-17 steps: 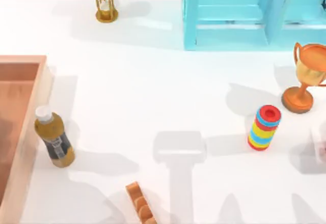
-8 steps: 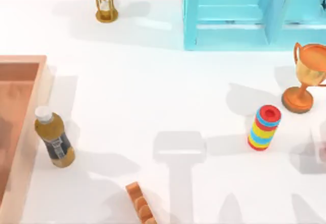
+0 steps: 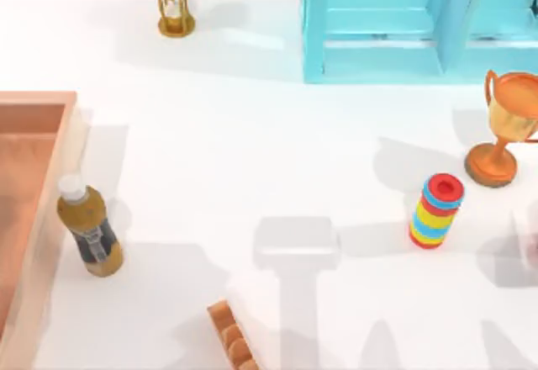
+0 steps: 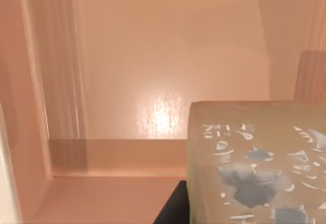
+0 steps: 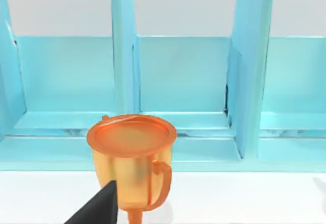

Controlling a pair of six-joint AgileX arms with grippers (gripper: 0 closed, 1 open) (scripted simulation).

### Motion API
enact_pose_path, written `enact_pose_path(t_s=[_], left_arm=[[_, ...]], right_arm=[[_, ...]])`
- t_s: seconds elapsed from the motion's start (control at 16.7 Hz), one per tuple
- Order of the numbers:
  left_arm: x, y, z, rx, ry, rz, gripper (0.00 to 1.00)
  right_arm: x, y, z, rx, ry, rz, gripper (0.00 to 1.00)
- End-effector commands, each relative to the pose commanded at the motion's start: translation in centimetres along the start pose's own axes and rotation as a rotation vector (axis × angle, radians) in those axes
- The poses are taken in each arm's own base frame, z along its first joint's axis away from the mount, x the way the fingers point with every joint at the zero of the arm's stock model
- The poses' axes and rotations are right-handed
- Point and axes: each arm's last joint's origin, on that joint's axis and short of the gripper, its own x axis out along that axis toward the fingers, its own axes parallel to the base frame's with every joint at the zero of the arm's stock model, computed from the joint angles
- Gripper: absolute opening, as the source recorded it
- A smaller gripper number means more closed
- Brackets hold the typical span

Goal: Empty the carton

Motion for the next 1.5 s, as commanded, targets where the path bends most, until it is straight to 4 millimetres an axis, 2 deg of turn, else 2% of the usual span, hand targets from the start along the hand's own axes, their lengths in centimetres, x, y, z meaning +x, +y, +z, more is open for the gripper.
enact_pose_path(t_s=[0.3,0.48,0.72,0.9,1.02,1.2,1.38,1.5], left_arm=[[0.1,0.1,0.0,-0.002,0.001,-0.001,0.0],[-1.6,-1.0,1.0,-0.003,-0.065,-0.001,0.0],[-4.7,-3.4,5.2,0.028,-0.178,-0.02,0.0],[-5.0,-5.8,10.1,0.038,-0.191,-0.05,0.0],[-3.1,-8.2,13.9,0.036,-0.152,-0.07,0.0],[1.5,-13.7,18.6,0.037,-0.071,-0.075,0.0],[6.1,-18.9,20.8,0.024,-0.021,-0.042,0.0],[8.2,-20.8,21.3,0.008,-0.004,-0.013,0.0]], right_arm=[[0.0,0.0,0.0,0.0,0.0,0.0,1.0],[0.0,0.0,0.0,0.0,0.0,0.0,1.0],[0.0,0.0,0.0,0.0,0.0,0.0,1.0],[0.0,0.0,0.0,0.0,0.0,0.0,1.0],[0.0,0.0,0.0,0.0,0.0,0.0,1.0],[0.0,0.0,0.0,0.0,0.0,0.0,1.0],[0.0,0.0,0.0,0.0,0.0,0.0,1.0],[0.0,0.0,0.0,0.0,0.0,0.0,1.0]])
